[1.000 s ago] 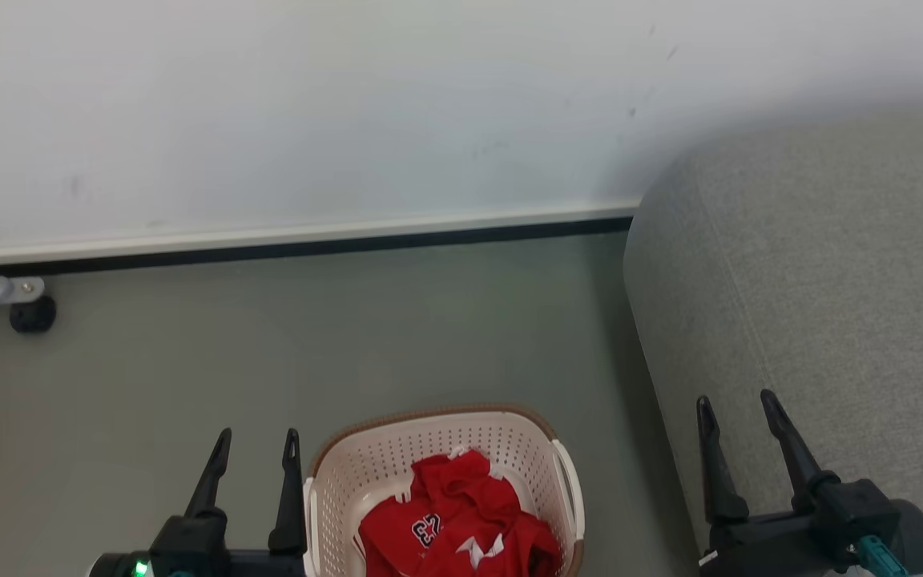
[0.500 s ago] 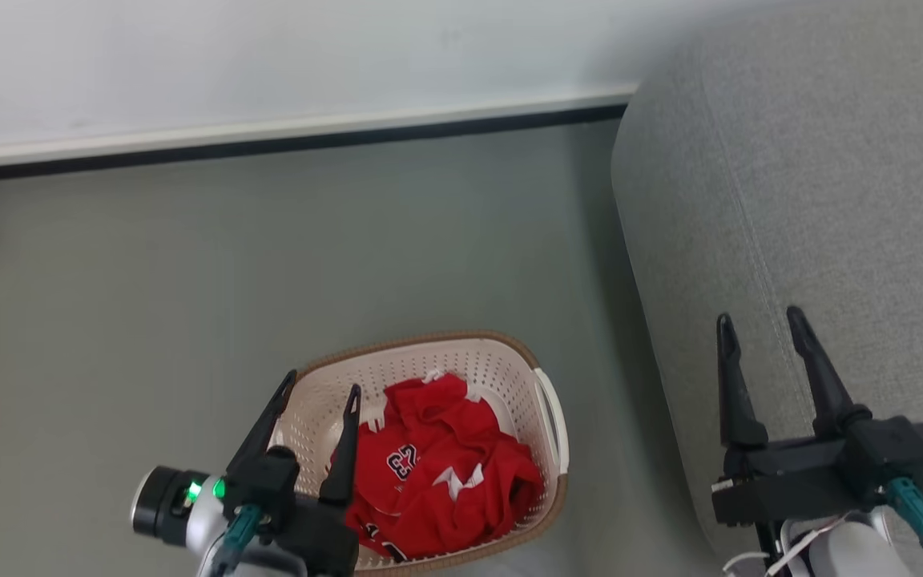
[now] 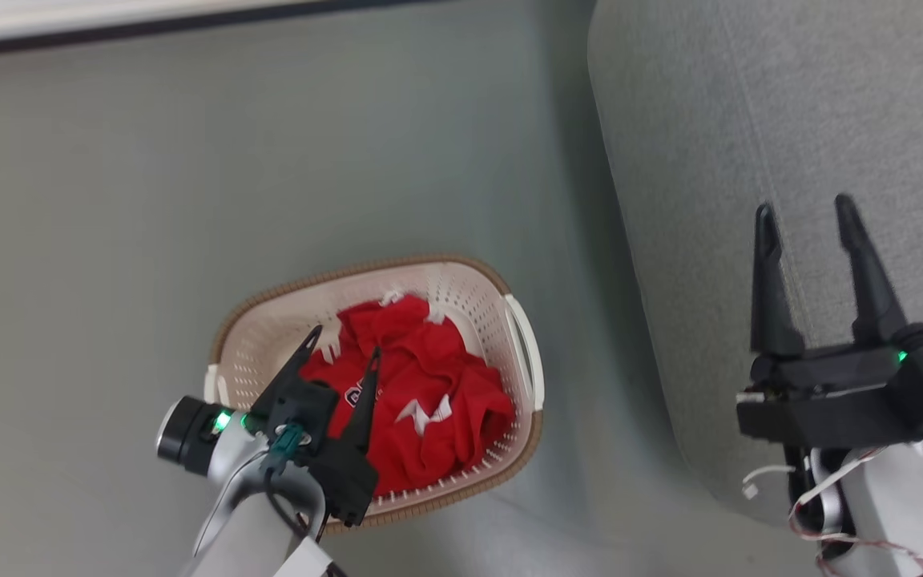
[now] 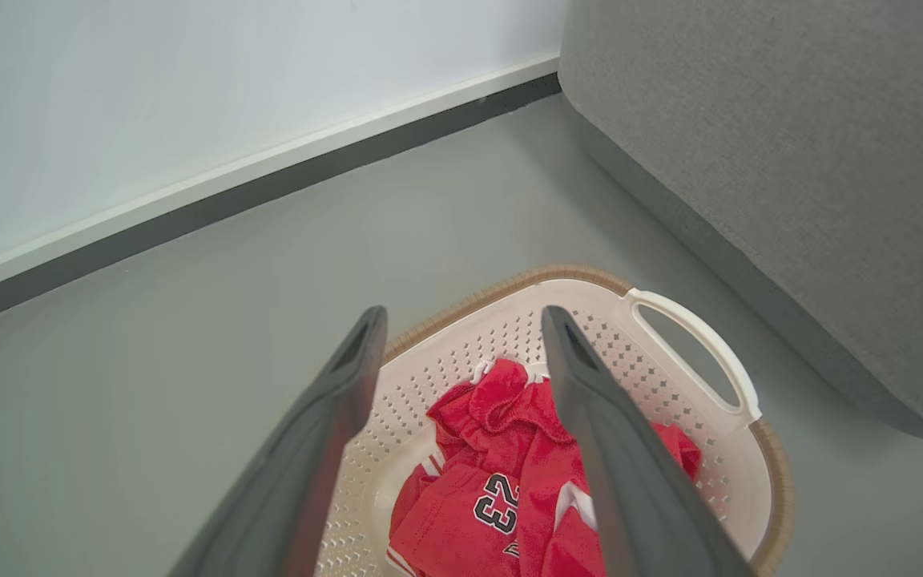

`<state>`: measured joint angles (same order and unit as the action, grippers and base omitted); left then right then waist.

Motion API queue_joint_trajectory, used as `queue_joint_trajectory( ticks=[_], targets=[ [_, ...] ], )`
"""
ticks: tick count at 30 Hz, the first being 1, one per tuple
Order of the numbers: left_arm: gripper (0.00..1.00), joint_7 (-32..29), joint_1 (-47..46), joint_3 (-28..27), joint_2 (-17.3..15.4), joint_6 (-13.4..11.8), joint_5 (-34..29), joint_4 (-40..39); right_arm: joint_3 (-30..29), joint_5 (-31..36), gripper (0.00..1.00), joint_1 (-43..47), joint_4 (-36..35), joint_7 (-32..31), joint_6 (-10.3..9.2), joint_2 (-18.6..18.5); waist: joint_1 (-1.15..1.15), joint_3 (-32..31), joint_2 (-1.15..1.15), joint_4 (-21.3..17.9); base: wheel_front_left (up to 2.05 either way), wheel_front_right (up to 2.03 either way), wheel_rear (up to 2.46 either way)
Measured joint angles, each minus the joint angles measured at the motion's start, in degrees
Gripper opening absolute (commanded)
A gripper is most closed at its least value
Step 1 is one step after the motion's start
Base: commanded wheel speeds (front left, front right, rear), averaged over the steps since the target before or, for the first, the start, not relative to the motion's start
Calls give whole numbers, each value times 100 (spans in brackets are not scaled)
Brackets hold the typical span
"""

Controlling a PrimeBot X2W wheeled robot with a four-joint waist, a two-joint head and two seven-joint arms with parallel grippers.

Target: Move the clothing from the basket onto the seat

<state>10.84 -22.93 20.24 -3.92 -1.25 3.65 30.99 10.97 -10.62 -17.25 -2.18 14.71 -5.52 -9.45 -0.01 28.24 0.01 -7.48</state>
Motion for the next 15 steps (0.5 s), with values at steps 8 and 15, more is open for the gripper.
queue_joint_trajectory(
  ticks=[8,15],
  targets=[
    [100,-175,-480,210,36,77,-133,591,-112,8,100,-375,-260,0,33,-73,0,655,0,-101,0,0,0],
    [100,-280,-843,260,41,122,-180,914,-102,66,100,-664,-482,1,99,-85,0,1144,0,-149,0,0,0]
  ],
)
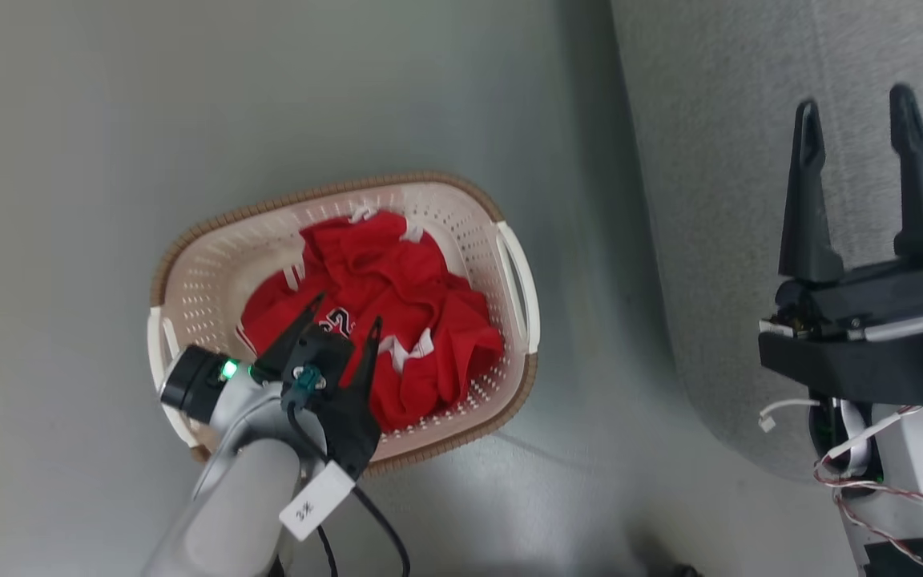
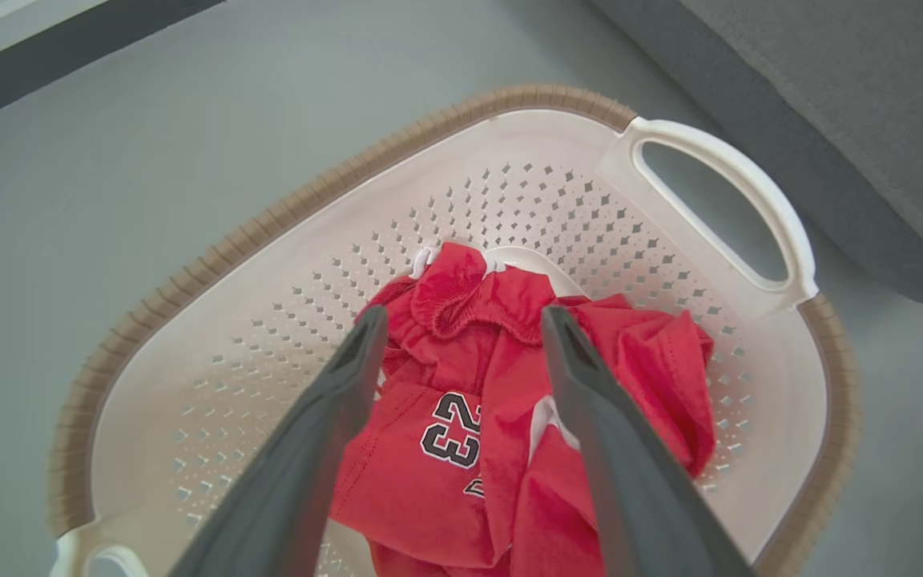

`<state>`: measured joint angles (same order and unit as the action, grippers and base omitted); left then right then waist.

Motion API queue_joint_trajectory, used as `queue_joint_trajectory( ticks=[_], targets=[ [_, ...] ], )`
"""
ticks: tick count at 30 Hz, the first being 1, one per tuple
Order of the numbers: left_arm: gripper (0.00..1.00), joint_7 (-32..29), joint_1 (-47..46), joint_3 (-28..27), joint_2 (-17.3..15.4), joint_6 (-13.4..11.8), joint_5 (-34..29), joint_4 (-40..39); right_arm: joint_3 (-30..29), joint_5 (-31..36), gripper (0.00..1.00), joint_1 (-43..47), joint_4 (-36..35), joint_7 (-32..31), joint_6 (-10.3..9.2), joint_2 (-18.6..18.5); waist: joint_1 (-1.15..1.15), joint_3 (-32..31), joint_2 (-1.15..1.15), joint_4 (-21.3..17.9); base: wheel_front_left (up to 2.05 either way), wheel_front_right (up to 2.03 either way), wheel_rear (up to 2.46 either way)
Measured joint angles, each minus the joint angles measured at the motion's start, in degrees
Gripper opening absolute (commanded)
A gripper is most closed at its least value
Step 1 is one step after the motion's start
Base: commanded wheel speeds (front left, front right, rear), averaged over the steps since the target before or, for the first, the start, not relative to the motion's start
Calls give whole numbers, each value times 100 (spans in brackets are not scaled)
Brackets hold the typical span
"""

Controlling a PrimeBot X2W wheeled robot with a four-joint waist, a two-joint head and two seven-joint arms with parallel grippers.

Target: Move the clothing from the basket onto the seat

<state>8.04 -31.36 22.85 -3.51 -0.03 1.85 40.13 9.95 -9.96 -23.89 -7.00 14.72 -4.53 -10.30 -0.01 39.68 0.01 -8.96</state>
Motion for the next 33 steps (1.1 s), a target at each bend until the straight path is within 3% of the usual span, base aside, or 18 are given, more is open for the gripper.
queue_joint_trajectory(
  ticks=[17,29,30,31,32,33],
  targets=[
    [100,-444,-1133,147,8,259,-181,816,132,221,100,-786,-523,1,60,104,0,1412,0,-105,0,0,0],
    [98,-491,-1452,122,-21,248,-202,1339,224,294,100,-979,-423,2,110,232,1,1863,0,-245,0,0,0],
    [47,-491,-1474,121,-15,247,-202,1370,225,294,100,-979,-415,1,111,232,1,1875,0,-258,0,0,0],
    [32,-491,-1504,116,-11,245,-201,1400,223,294,100,-980,-402,1,125,231,0,1885,0,-269,0,0,0],
    [0,-489,-1534,109,-7,226,-201,1422,222,297,100,-982,-383,2,133,231,1,1892,0,-279,0,0,0],
    [0,-468,-1555,105,-7,221,-201,1445,222,310,100,-986,-354,1,148,232,1,1892,0,-287,0,0,0]
  ],
)
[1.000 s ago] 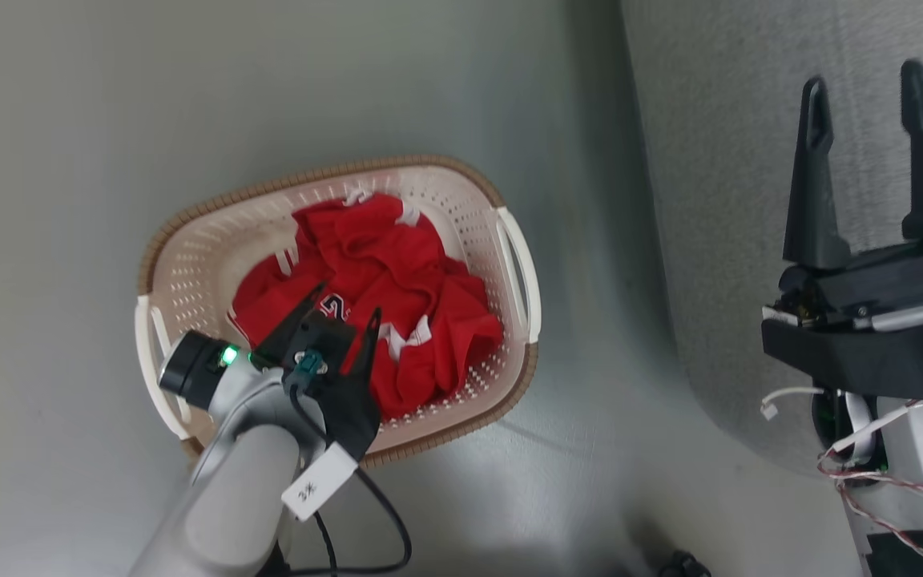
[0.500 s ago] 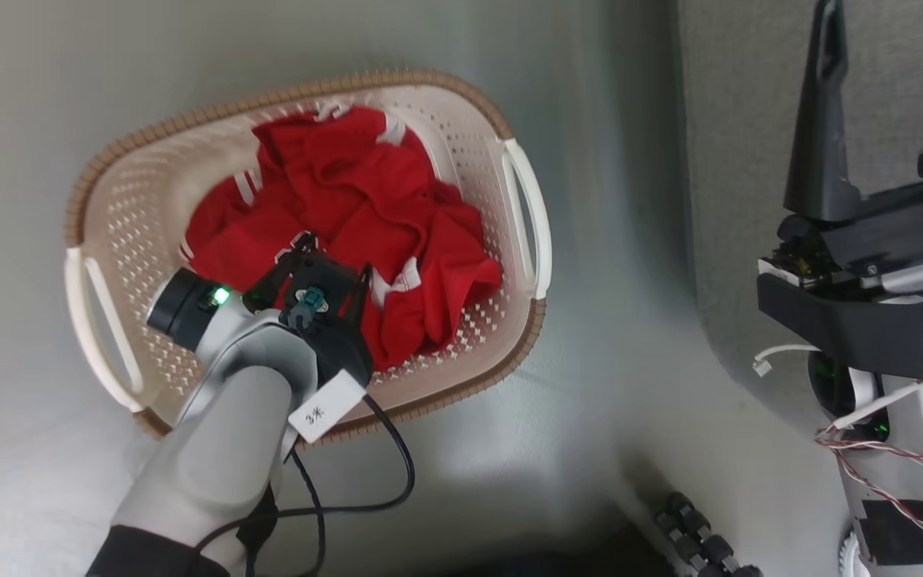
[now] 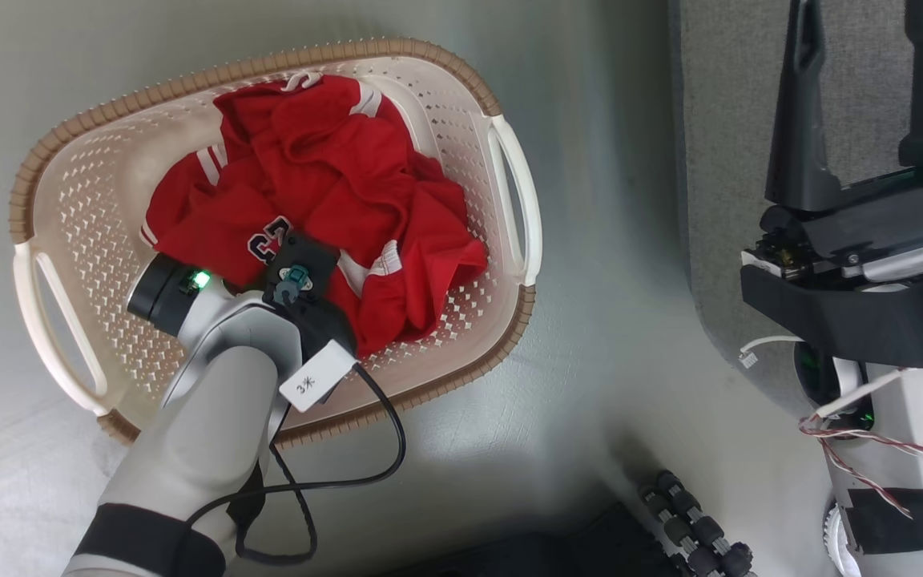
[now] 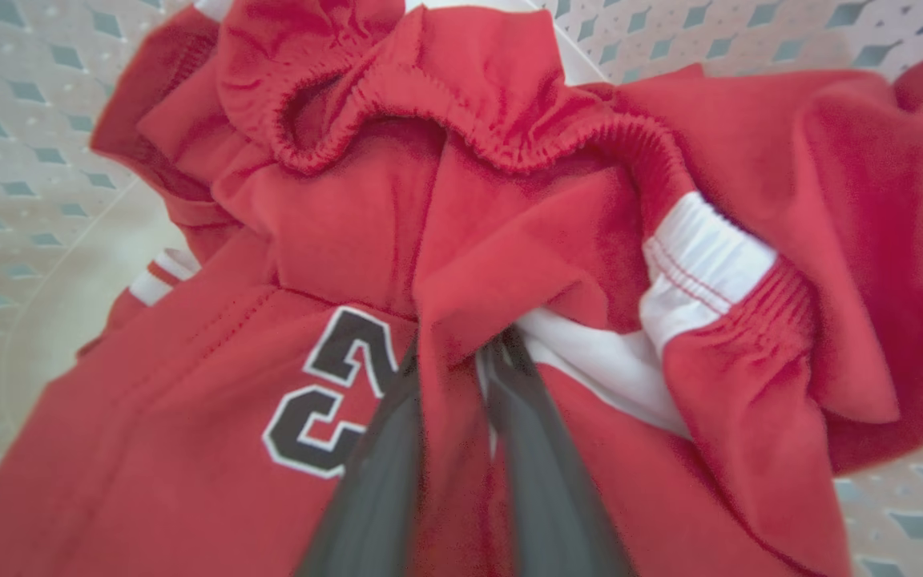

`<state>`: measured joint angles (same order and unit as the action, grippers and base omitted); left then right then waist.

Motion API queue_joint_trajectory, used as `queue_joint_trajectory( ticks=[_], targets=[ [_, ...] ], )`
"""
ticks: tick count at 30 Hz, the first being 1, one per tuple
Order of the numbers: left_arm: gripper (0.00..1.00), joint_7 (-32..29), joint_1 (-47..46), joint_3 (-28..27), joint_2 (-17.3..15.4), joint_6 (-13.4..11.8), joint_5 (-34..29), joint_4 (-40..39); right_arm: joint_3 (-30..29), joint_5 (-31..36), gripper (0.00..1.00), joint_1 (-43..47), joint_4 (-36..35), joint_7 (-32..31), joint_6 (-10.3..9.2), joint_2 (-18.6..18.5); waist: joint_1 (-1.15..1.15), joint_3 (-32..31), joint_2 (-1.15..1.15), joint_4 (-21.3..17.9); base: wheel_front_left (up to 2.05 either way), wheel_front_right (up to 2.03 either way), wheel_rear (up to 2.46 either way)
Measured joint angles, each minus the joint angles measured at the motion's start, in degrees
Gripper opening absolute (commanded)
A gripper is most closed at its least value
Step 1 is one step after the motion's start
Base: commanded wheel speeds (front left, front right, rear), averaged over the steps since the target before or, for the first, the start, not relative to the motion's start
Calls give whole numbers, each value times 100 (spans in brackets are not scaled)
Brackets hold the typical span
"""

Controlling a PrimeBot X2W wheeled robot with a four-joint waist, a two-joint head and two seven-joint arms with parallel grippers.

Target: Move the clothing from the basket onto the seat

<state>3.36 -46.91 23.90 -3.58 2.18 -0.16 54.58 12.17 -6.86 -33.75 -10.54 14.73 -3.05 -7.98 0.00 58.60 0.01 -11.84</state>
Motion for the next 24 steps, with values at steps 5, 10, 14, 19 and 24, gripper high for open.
queue_joint_trajectory(
  ticks=[5,10,14,19,24],
  targets=[
    [0,193,-2,10,12,21,20,81,9,34,100,-44,157,0,3,44,0,-97,0,-7,0,0,0],
    [0,521,-10,-19,54,43,135,75,8,35,100,-94,314,1,37,59,0,-282,-1,25,0,0,0],
    [0,860,-12,-32,60,125,297,13,0,36,100,-100,458,0,56,67,0,-497,-1,73,0,0,0],
    [0,1034,-5,-26,89,194,407,-160,-22,38,100,-96,626,0,63,74,0,-829,-1,154,0,0,0],
    [0,1093,32,-59,96,243,567,-407,-77,40,100,-53,824,1,81,74,0,-1193,-1,257,0,0,0]
  ],
)
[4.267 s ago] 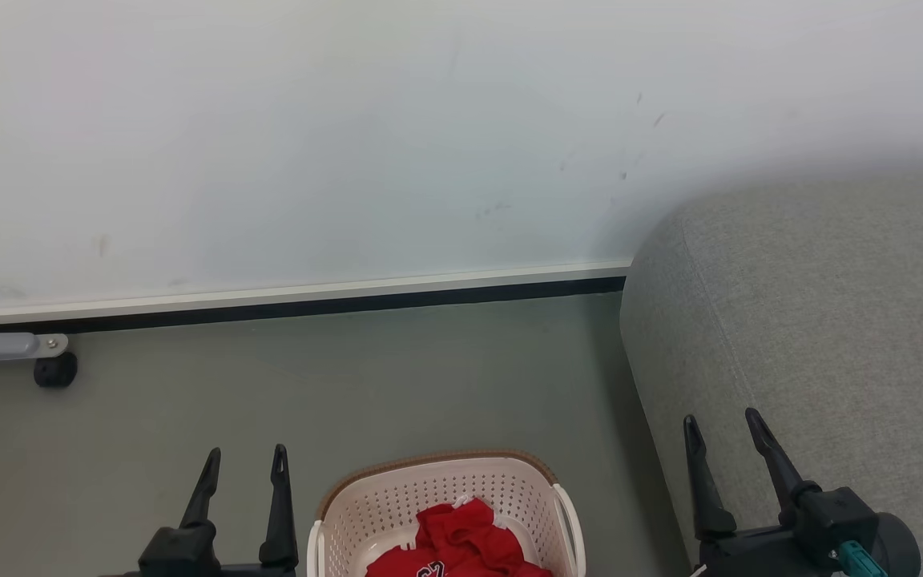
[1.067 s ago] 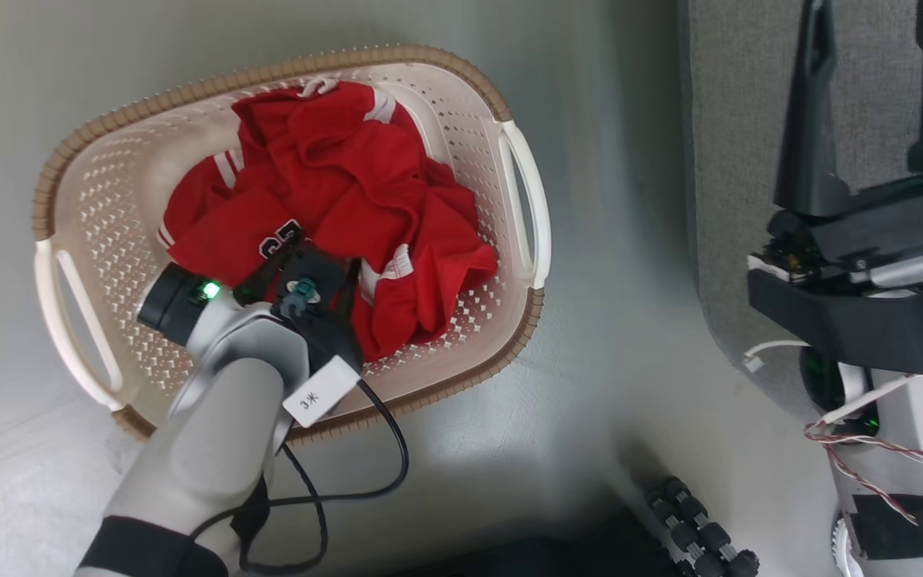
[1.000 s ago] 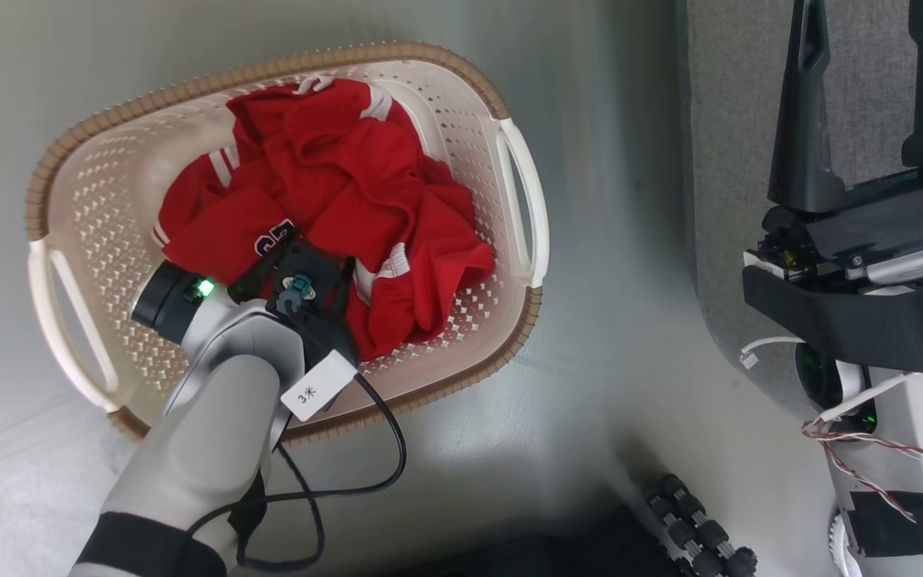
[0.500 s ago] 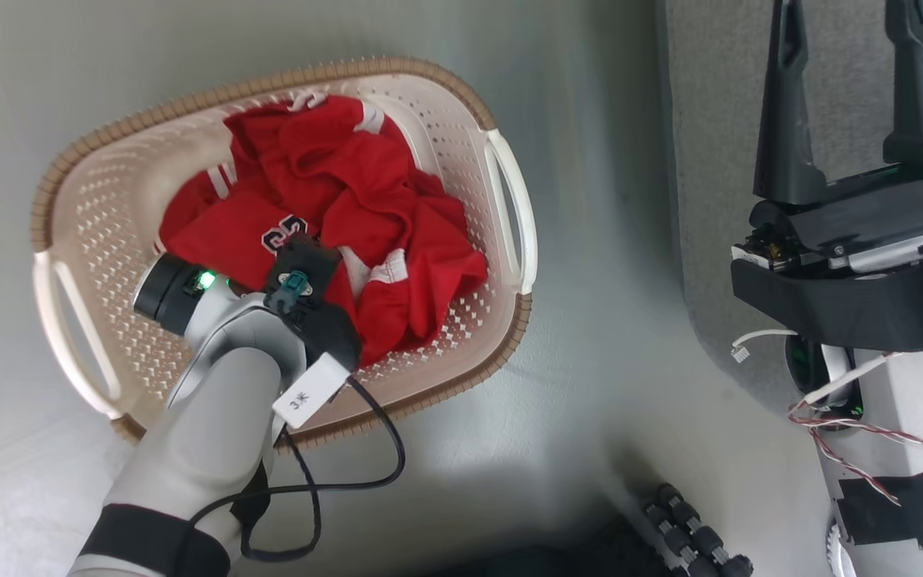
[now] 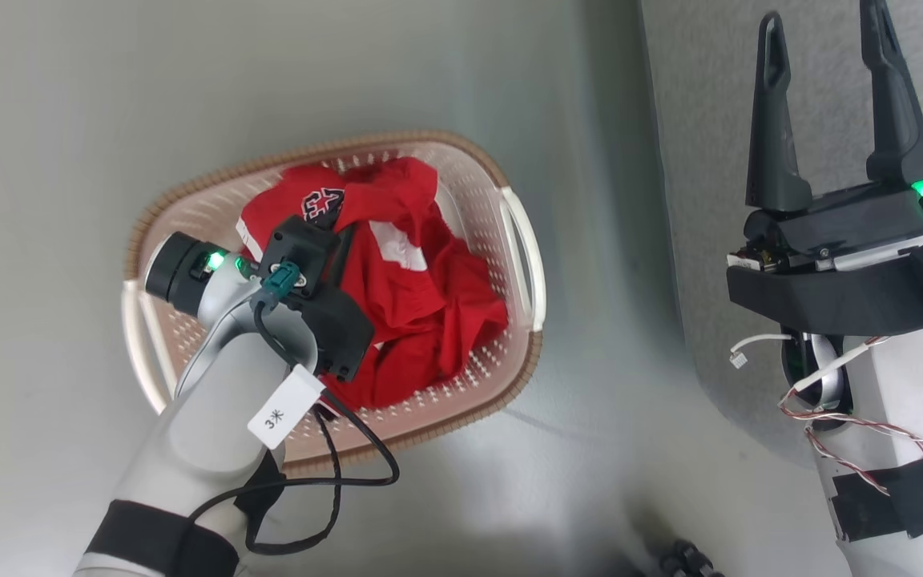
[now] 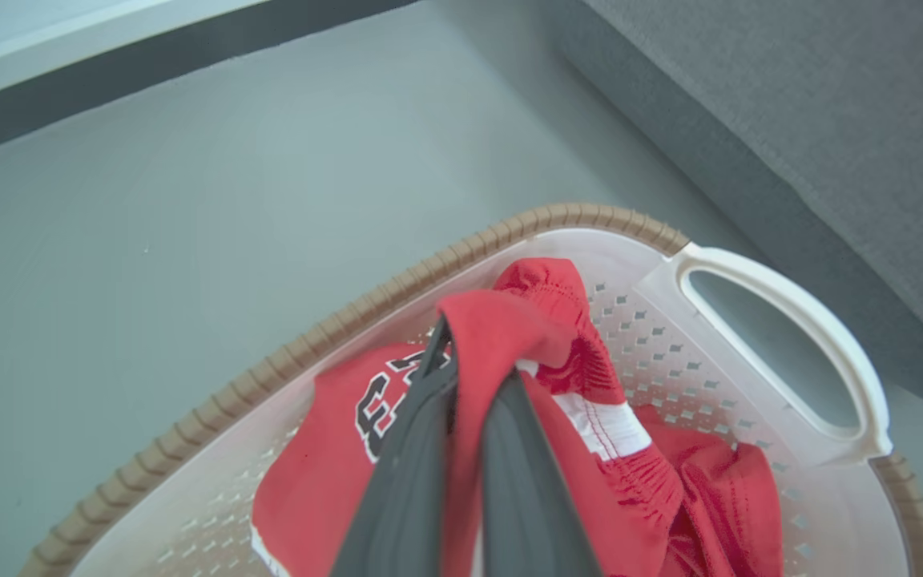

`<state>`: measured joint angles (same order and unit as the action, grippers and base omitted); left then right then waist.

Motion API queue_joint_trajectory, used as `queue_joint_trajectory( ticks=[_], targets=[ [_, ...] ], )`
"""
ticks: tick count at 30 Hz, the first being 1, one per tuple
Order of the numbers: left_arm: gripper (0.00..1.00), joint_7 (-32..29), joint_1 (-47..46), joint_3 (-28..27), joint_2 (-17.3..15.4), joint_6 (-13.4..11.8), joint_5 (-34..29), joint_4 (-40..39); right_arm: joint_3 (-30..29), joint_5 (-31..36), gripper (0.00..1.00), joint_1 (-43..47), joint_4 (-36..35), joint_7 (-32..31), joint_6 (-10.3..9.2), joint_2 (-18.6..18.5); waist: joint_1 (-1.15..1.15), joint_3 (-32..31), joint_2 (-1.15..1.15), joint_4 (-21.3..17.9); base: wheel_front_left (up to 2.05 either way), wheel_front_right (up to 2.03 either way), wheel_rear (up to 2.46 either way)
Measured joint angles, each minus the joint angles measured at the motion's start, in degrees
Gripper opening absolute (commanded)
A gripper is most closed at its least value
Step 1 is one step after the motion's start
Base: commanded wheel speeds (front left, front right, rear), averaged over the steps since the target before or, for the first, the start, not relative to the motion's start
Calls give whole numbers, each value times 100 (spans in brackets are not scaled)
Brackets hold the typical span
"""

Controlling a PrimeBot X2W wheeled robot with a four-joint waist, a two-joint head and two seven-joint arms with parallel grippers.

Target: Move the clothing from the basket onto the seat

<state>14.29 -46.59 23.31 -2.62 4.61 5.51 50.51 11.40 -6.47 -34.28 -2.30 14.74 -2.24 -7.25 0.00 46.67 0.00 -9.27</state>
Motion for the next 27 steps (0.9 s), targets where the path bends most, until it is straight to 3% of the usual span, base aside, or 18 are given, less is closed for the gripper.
queue_joint_trajectory(
  ticks=[14,27],
  targets=[
    [0,2,332,-145,22,99,425,-1078,-79,-41,100,349,634,-1,109,11,1,-1085,0,348,0,0,0],
    [0,2,481,-120,32,153,502,-1583,25,-159,100,636,1348,-2,187,192,1,-2144,0,545,0,0,0]
  ],
)
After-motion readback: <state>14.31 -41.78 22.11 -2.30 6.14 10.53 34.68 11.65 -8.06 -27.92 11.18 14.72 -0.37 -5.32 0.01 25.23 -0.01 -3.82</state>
